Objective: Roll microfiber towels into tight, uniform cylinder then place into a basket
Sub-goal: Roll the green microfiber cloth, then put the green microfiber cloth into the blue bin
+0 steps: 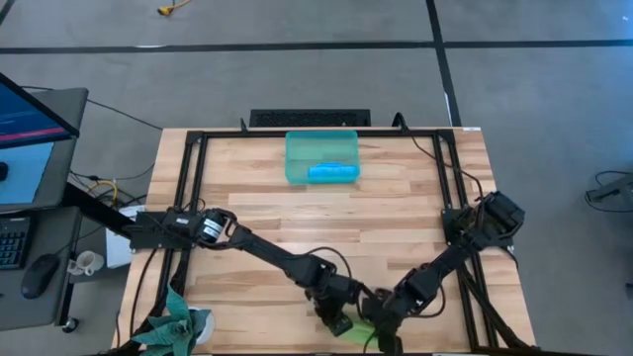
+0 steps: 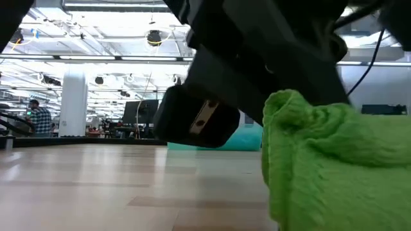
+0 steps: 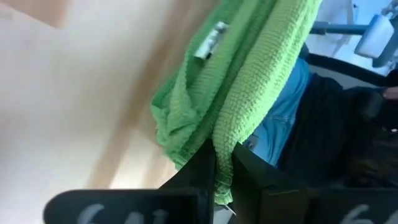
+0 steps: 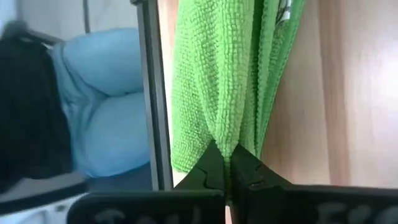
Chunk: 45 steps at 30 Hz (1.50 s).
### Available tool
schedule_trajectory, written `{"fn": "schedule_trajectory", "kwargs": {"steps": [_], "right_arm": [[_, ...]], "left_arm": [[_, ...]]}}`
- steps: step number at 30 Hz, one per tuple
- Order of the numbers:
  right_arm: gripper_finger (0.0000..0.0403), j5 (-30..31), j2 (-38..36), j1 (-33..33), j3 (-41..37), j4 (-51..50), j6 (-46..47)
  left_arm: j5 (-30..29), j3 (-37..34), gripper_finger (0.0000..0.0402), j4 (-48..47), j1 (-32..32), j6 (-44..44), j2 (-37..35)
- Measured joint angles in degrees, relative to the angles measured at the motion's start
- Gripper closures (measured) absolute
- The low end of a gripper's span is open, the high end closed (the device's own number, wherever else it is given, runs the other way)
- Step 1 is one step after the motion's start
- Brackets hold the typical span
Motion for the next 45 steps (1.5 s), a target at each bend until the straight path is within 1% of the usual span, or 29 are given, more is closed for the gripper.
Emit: {"fn": "schedule_trajectory", "kwargs": {"steps": [3, 8, 12, 16, 22, 26, 29, 33, 37, 40, 45], "right_arm": [[0.0392, -1.23, 0.51, -0.68, -1.63, 3.21, 2.79], [0.0386, -0.85, 0.55, -0.77, -1.79, 3.36, 3.62], [0.0391, -0.76, 0.57, -0.81, -1.81, 2.83, 3.38], [0.0387, -0.53, 0.57, -0.81, -1.81, 2.55, 3.33], [0.0390, -0.37, 0.57, -0.86, -1.81, 2.49, 2.12], [0.0388, -0.30, 0.57, -0.86, -1.81, 2.47, 2.09], [0.0384, -0.21, 0.57, -0.86, -1.81, 2.47, 2.09], [0.0389, -0.19, 0.57, -0.86, -1.81, 2.47, 2.09], [0.0388, -0.18, 0.57, -0.86, -1.81, 2.37, 2.11], [0.0385, -0.20, 0.57, -0.86, -1.81, 2.33, 2.11], [0.0391, -0.37, 0.55, -0.84, -1.81, 2.07, 2.11]], "left_arm": [[0.58, 0.04, 0.0382, -0.83, 1.14, 0.90, 0.00], [0.53, 0.04, 0.0378, -1.13, 1.76, 4.68, 0.00], [-2.96, 0.04, 0.0365, -1.59, 1.39, 6.95, -0.02], [-5.52, 0.07, 0.0343, -1.93, 0.71, 9.77, -0.11], [-6.06, 0.09, 0.0293, -1.93, 0.49, 11.15, -0.11], [-5.90, 0.09, 0.0262, -1.89, 0.59, 13.90, -0.13], [-5.04, 0.09, 0.0249, -1.87, 0.65, 16.20, -0.15], [-5.06, 0.07, 0.0247, -2.02, 0.71, 18.98, -0.45], [-8.92, 0.00, 0.0250, -3.47, 0.24, 20.79, -2.07], [-12.85, -0.04, 0.0251, -5.33, -0.74, 21.82, -3.90], [-19.44, -0.04, 0.0251, -8.33, -3.22, 21.87, -6.50]]}}
